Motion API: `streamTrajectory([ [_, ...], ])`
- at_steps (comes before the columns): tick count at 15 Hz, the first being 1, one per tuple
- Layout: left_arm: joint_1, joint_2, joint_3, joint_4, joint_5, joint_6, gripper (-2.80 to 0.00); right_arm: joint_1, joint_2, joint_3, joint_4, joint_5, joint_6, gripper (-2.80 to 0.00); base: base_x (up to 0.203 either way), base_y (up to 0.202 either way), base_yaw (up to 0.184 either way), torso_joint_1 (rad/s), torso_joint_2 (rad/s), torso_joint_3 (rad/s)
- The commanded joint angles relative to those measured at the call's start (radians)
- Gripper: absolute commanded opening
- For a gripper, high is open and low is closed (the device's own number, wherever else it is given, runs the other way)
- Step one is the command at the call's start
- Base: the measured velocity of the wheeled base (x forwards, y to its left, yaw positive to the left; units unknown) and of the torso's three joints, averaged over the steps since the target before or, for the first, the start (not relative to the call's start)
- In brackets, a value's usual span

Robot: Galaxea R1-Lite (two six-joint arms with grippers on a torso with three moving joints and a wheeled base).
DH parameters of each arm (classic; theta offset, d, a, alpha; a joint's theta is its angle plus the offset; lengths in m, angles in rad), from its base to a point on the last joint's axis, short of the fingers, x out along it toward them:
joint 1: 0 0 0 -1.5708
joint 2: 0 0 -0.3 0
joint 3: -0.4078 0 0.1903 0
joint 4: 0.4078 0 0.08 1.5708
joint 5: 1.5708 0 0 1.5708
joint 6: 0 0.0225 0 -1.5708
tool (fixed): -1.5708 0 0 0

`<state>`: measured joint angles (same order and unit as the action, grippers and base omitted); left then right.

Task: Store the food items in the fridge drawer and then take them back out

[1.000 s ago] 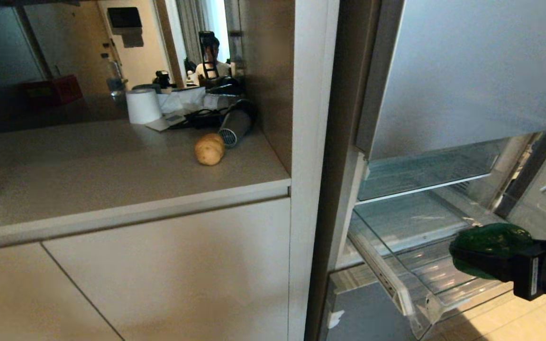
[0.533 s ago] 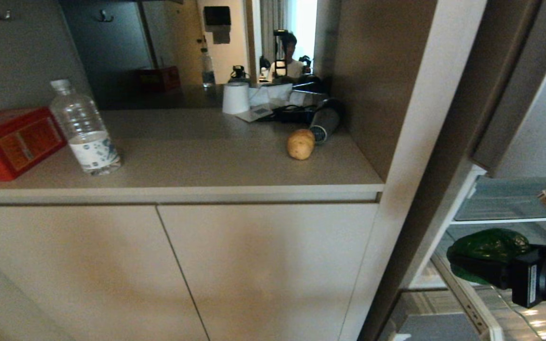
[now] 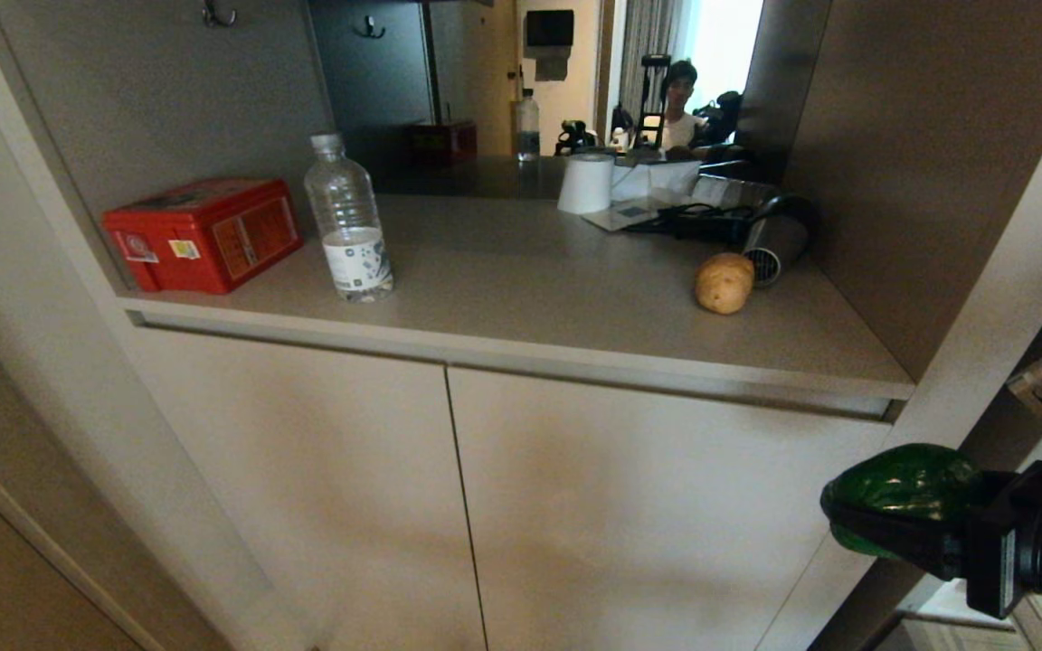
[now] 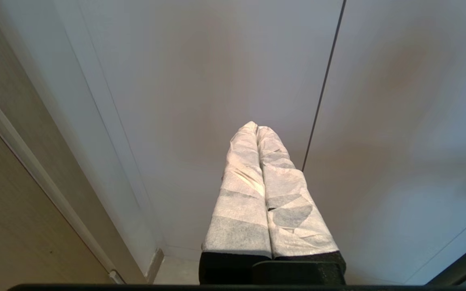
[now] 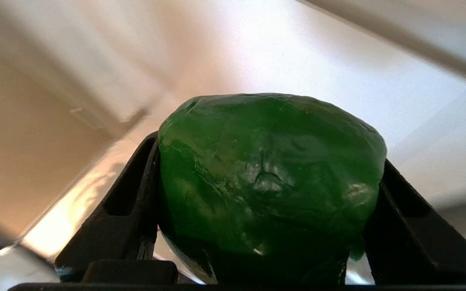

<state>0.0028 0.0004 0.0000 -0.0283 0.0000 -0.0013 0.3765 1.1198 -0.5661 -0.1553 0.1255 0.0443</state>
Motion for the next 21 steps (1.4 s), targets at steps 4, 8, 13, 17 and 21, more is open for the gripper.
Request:
streamTrajectory([
  [4, 0.0, 0.001, 0.011, -0.001, 0.0, 0.0, -2.8, 0.186, 0.236, -0.254, -0.035, -0.021, 0.091, -2.8, 0.0, 0.0, 0.0, 0.0, 0.0, 0.0],
  [8, 0.0, 0.001, 0.011, -0.001, 0.0, 0.0, -2.8, 0.215, 0.464, -0.457, -0.046, -0.232, 0.15, -2.8, 0.0, 0.0, 0.0, 0.0, 0.0, 0.0],
  [13, 0.0, 0.001, 0.011, -0.001, 0.0, 0.0, -2.8, 0.218, 0.715, -0.766, -0.056, -0.359, 0.158, -2.8, 0.0, 0.0, 0.0, 0.0, 0.0, 0.0],
  [17, 0.0, 0.001, 0.011, -0.001, 0.0, 0.0, -2.8, 0.219, 0.827, -0.925, -0.081, -0.399, 0.152, -2.8, 0.0, 0.0, 0.0, 0.0, 0.0, 0.0],
  [21, 0.0, 0.001, 0.011, -0.001, 0.0, 0.0, -2.8, 0.209, 0.909, -0.995, -0.109, -0.472, 0.146, -2.8, 0.0, 0.0, 0.0, 0.0, 0.0, 0.0],
])
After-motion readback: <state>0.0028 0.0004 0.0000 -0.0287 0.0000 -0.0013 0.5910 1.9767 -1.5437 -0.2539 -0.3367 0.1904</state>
